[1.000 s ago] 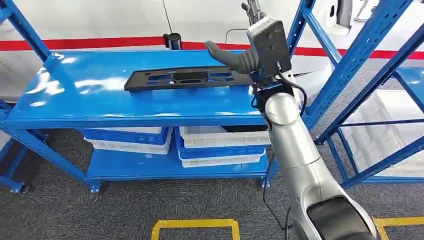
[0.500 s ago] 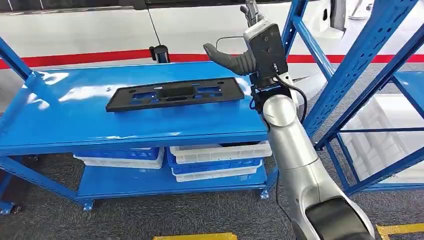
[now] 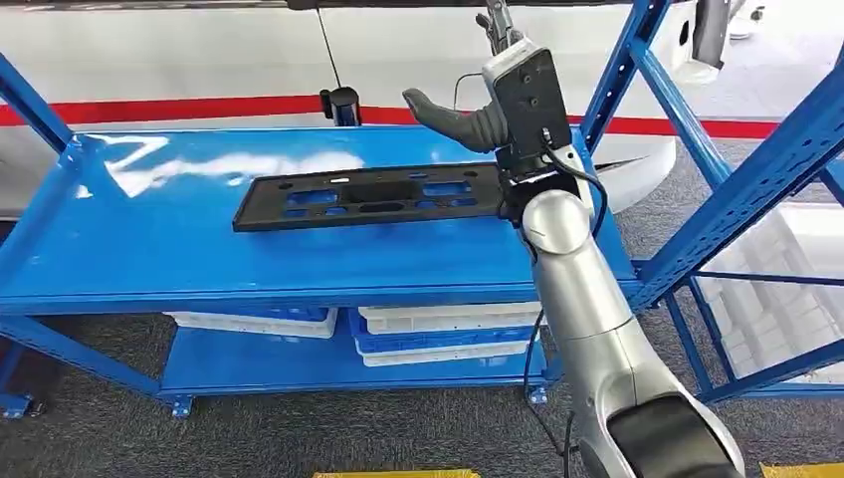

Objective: Take the parts from the cabinet and place them on the table.

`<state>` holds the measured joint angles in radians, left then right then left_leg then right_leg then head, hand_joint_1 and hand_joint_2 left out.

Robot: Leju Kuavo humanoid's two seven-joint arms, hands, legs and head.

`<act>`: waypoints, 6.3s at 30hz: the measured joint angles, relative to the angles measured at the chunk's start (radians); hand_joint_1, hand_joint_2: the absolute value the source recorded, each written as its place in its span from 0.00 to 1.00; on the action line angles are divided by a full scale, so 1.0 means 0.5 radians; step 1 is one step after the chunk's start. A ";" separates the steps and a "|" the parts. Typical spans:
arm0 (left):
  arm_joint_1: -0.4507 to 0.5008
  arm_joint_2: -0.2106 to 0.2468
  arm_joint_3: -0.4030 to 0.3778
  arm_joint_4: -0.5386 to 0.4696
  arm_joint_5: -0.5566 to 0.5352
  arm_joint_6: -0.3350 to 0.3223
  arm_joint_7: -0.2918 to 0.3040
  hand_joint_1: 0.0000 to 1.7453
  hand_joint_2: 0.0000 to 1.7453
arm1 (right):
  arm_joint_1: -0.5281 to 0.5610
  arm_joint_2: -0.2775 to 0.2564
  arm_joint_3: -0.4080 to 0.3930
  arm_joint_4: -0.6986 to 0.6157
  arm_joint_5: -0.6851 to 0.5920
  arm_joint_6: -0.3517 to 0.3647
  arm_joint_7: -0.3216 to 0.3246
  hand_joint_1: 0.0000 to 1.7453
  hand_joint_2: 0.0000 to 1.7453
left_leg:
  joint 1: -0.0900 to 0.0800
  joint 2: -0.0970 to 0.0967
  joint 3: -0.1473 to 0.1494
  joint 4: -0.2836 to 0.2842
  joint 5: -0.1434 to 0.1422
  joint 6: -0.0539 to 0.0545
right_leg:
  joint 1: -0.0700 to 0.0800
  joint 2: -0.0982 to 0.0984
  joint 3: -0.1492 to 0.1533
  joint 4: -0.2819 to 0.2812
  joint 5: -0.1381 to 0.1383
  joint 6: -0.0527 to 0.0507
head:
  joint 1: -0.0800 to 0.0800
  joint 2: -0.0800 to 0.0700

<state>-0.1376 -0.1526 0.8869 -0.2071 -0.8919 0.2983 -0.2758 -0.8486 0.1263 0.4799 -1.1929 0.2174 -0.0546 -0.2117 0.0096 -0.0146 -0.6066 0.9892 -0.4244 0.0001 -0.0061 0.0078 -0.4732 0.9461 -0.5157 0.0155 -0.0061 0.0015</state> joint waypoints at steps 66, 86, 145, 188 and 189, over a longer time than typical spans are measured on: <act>0.132 -0.056 -0.107 0.011 -0.315 -0.124 0.568 0.00 0.00 | 0.119 0.437 0.951 1.033 1.364 -0.468 0.595 0.00 1.00 | 0.006 0.003 0.025 -0.013 -0.005 0.008 | 0.000 -0.001 0.010 -0.001 -0.007 0.014 | 0.000 0.000; 0.132 -0.060 -0.109 0.011 -0.330 -0.108 0.575 0.00 0.00 | -0.070 0.436 0.903 1.599 1.467 -0.605 0.922 0.00 1.00 | 0.006 0.003 0.026 -0.013 -0.005 0.008 | 0.000 -0.001 0.010 -0.001 -0.007 0.014 | 0.000 0.000; 0.133 -0.065 -0.085 0.011 -0.379 -0.034 0.426 0.00 0.00 | -0.031 0.249 0.279 1.671 2.430 -0.520 1.200 0.53 1.00 | 0.006 0.004 0.028 -0.012 -0.005 0.008 | 0.000 -0.001 0.011 -0.001 -0.006 0.014 | 0.000 0.000; 0.134 -0.086 -0.027 0.011 -0.368 0.061 0.188 0.00 0.00 | 0.051 0.222 -0.078 1.558 2.634 -0.741 0.980 1.00 1.00 | 0.006 0.002 0.036 -0.012 -0.005 0.007 | 0.000 -0.001 0.011 -0.002 -0.006 0.014 | 0.000 0.000; 0.133 -0.089 -0.024 0.011 -0.343 0.073 0.108 0.00 0.00 | 0.072 0.217 -0.108 1.530 2.615 -0.777 0.941 1.00 1.00 | 0.006 0.002 0.036 -0.012 -0.005 0.007 | 0.000 -0.001 0.013 -0.002 -0.006 0.014 | 0.000 0.000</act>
<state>-0.0709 -0.1968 0.8747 -0.2018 -1.0635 0.3346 -0.2218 -0.8127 0.2346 0.4257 -0.4277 1.5251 -0.4430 0.2589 0.0127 -0.0137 -0.5888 0.9831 -0.4270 0.0039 -0.0063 0.0072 -0.4669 0.9451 -0.5189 0.0226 -0.0061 0.0015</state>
